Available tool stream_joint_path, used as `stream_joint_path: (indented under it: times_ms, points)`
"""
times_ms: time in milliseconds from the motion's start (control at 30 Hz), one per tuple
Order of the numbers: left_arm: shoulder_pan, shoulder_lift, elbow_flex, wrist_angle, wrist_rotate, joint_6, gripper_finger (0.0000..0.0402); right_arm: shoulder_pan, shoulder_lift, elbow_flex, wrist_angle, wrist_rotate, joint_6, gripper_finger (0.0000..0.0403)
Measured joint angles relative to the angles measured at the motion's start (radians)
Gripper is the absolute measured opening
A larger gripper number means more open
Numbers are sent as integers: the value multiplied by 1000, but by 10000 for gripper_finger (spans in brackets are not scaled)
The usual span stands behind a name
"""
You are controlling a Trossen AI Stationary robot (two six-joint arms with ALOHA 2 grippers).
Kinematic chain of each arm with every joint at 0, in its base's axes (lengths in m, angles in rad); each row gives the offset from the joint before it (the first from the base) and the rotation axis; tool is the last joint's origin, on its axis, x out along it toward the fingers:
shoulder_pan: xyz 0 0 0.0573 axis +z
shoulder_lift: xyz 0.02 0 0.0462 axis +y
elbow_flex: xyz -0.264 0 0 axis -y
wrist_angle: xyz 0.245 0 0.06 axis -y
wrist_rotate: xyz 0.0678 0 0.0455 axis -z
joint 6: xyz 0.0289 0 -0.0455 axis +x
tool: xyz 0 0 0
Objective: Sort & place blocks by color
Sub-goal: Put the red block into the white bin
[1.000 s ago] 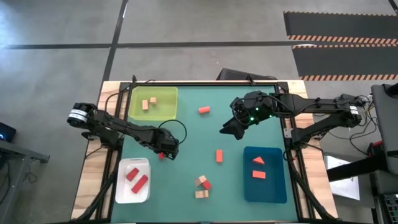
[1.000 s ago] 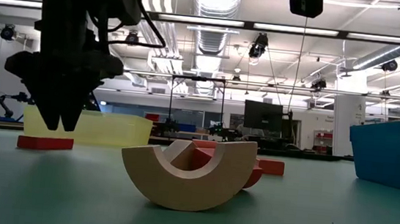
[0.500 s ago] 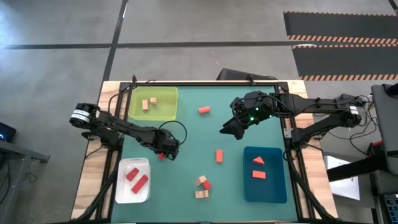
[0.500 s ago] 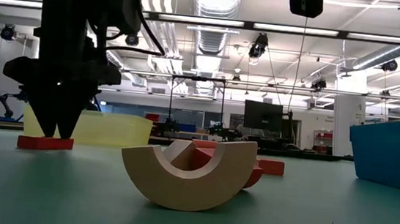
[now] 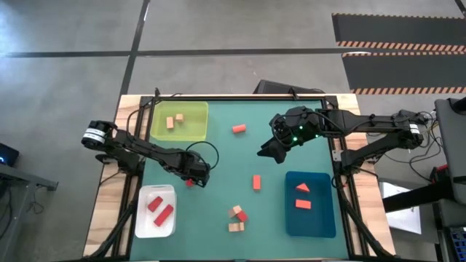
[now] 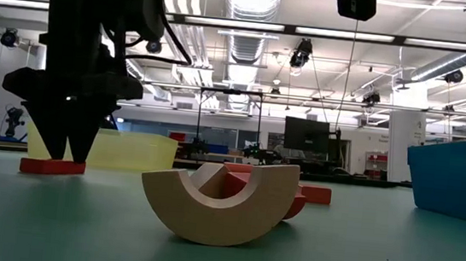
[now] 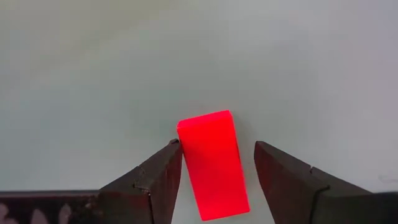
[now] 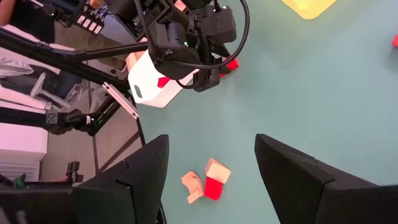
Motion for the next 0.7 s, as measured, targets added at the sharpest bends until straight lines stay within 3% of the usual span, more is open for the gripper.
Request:
stream_joint_path:
  times_ms: [467,700]
  points:
    - [0,-1,-64,48,13,-27,191,0,0,0,0,0,-6,228]
    - [1,-2,-66,60,25,-28,149,0,0,0,0,0,-6,228]
